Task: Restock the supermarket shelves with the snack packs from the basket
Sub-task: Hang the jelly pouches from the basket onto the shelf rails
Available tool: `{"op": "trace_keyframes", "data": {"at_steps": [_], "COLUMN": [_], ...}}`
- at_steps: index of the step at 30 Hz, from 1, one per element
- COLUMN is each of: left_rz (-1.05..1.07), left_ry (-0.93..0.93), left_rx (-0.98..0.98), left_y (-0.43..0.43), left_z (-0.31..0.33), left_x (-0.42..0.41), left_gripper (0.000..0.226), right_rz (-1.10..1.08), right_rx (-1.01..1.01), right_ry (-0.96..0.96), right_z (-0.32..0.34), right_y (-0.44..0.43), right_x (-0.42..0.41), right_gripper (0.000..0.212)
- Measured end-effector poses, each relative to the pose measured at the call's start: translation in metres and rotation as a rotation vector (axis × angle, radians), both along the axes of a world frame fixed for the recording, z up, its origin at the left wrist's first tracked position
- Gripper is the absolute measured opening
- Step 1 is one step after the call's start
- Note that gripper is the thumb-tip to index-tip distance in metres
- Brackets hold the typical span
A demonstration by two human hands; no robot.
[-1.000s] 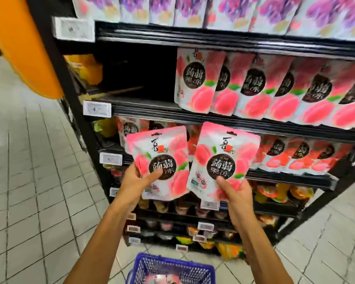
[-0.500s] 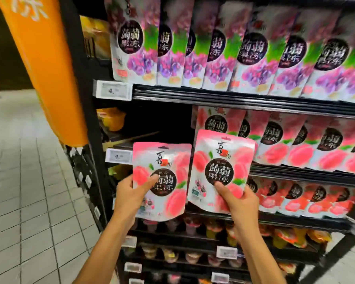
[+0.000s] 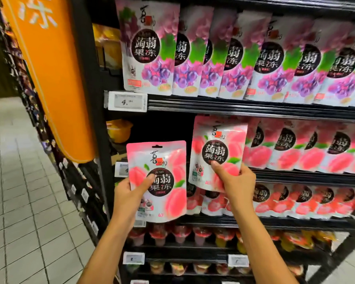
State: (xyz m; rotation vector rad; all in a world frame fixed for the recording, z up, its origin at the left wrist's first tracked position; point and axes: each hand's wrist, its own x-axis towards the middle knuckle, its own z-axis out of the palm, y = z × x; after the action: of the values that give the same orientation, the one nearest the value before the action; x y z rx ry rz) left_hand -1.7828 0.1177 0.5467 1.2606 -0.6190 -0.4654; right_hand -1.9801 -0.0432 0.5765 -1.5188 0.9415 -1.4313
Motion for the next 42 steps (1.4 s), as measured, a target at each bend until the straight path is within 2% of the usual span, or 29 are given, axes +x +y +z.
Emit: {"op": "trace_keyframes", "data": {"at_steps": [9, 13, 15, 24, 27, 30, 36, 42], "left_rz": [-0.041, -0.048, -0.053, -0.063, -0.072, -0.080, -0.080, -0.072], "left_ry": [0.027, 0.040, 0.049, 0.083, 0.095, 0.105, 0.118, 0.106], "left_rx": [-0.024, -0.028, -0.020, -0.048, -0.043, -0.035, -0.050, -0.068], "left_y": [-0.005, -0.007, -0.008, -0.013, -0.014, -0.017, -0.016, -0.012], "left_z": [-0.002, -0.004, -0.005, -0.007, -0.009, -0.013, -0.012, -0.013], "left_x": [0.006, 0.005, 0.003, -0.010, -0.013, -0.015, -0.016, -0.014], "left_gripper": [0.041, 0.046, 0.047, 0.039, 0.038, 0.034, 0.043, 0.037], "right_rz": [-0.003, -0.026, -0.031, 0.042, 0.018, -0.042, -0.110, -0.110], "right_rx": [-0.035, -0.076, -0.079, -0.125, -0.161, -0.207, -0.206, -0.170], "right_ry": [-0.007, -0.054, -0.056, 0.138, 0.155, 0.197, 0.249, 0.262], "right_z": [0.026, 0.035, 0.037, 0.022, 0.021, 0.016, 0.014, 0.017], "right_y": [-0.008, -0.008, -0.009, -0.009, -0.009, -0.010, -0.012, -0.016], "right_x": [0.035, 0.044, 0.047, 0.028, 0.017, 0.009, 0.011, 0.028], "right_gripper": [0.061, 0.041, 0.038, 0.056, 0.037, 0.031, 0.031, 0.035]}}
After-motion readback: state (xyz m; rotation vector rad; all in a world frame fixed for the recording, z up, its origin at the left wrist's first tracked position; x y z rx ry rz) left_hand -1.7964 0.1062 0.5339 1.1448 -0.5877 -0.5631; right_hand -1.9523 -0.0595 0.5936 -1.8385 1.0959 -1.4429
